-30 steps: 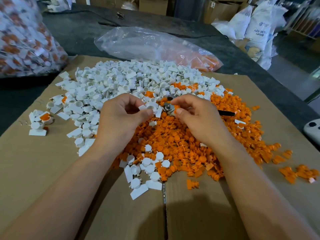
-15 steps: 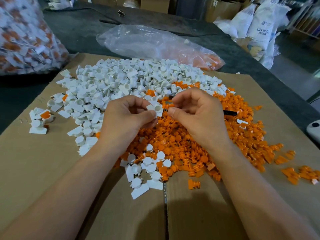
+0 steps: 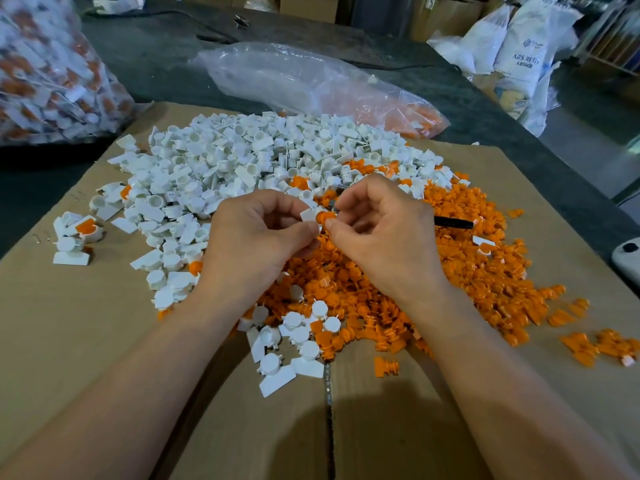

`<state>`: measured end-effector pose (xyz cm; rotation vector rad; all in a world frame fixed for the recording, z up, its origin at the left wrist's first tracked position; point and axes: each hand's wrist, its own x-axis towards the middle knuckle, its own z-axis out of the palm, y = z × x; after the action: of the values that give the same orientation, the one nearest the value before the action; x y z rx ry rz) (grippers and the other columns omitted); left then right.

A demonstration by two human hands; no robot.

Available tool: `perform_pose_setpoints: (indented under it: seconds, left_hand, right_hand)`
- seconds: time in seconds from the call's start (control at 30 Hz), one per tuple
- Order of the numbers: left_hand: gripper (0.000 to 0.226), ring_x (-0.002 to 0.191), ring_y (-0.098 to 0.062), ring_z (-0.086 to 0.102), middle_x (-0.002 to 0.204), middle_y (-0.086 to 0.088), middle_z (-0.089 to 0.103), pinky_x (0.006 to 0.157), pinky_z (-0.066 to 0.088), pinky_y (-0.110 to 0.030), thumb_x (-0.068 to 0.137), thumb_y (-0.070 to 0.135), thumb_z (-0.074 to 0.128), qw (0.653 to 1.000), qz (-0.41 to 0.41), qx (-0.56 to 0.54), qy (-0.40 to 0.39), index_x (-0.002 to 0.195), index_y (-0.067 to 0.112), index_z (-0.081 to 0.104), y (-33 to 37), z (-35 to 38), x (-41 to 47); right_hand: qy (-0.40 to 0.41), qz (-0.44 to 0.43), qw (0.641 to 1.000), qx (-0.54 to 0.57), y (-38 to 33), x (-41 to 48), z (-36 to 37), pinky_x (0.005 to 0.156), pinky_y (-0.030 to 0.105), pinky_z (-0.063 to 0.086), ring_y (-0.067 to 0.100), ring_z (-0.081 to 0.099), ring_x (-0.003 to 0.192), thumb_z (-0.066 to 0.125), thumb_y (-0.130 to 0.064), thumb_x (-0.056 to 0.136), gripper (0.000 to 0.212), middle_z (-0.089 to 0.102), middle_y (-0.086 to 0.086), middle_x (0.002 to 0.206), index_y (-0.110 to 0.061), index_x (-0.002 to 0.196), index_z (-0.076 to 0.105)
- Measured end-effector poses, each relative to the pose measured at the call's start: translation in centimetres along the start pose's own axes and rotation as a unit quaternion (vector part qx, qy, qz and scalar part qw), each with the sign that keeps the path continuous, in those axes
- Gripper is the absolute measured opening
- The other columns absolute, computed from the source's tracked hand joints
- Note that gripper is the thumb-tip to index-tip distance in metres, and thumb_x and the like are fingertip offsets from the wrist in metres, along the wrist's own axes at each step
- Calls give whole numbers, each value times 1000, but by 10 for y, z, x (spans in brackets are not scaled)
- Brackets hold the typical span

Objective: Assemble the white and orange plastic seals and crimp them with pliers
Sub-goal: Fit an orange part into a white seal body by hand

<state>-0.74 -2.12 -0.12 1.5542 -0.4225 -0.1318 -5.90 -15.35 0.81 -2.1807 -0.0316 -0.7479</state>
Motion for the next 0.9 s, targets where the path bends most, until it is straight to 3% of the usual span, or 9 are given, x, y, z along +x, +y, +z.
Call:
perform_pose_setpoints:
  seconds: [0.13, 0.23, 0.37, 0.43, 0.57, 0.73, 0.8, 0.9]
  left_hand:
    - [25, 52, -14, 65, 53, 1, 64, 56, 57, -25, 75, -3, 71, 999, 6, 38, 17, 66, 19, 65, 0, 1, -2]
    - [27, 51, -10, 62, 57, 4, 65, 53, 53, -21, 75, 1, 72, 995, 27, 88, 36, 65, 25, 64, -1, 2, -4]
    - [30, 52, 1, 57, 57, 18, 63, 50, 48, -12, 75, 6, 72, 988, 55, 137, 40, 65, 33, 61, 1, 4, -7]
    - [30, 52, 1, 59, 62, 15, 65, 51, 49, -12, 76, 5, 72, 990, 58, 124, 37, 66, 31, 62, 2, 4, -8]
    - [26, 54, -5, 62, 68, 11, 66, 52, 52, -16, 77, 7, 72, 990, 70, 118, 36, 68, 29, 63, 3, 4, -10]
    - [24, 53, -7, 62, 67, 8, 66, 52, 52, -21, 77, 6, 71, 992, 67, 105, 36, 68, 27, 64, 3, 4, -12]
    - [25, 50, -3, 59, 65, 8, 66, 50, 52, -18, 77, 4, 71, 993, 67, 95, 36, 68, 25, 64, 3, 4, -12]
    - [25, 51, 1, 57, 64, 11, 66, 50, 49, -12, 76, 3, 72, 992, 69, 105, 34, 68, 26, 64, 3, 4, -12]
  right_hand:
    - [4, -22, 999, -43, -2, -1, 1, 57, 16, 49, 5, 56, 59, 69, -5, 73, 11, 55, -13, 64, -13, 78, 64]
    - [15, -39, 996, -74, -4, -1, 3, 53, 18, 48, 8, 55, 58, 66, -10, 70, 4, 58, -7, 63, -10, 74, 64]
    - [18, -19, 998, -65, -5, -1, 4, 53, 18, 47, 8, 57, 67, 69, -8, 69, 6, 57, -10, 61, -11, 70, 63]
    - [18, 5, 999, -37, -4, -1, 3, 54, 13, 46, 2, 57, 65, 71, -7, 70, 13, 54, -18, 60, -17, 68, 62]
    - [11, 31, 999, -5, -3, -1, 2, 55, 10, 46, -4, 57, 58, 72, -7, 71, 32, 56, -20, 60, -32, 62, 55]
    - [8, 35, 999, 4, -5, -2, 3, 53, 11, 47, -1, 58, 58, 72, -6, 72, 23, 56, -19, 59, -24, 63, 60]
    - [8, 11, 1000, -14, -5, -3, 3, 54, 10, 46, -1, 57, 61, 71, -5, 72, 15, 55, -19, 62, -17, 67, 63]
    - [0, 36, 999, 8, -4, -2, 2, 53, 9, 45, -2, 57, 59, 72, -4, 72, 20, 56, -19, 61, -20, 65, 63]
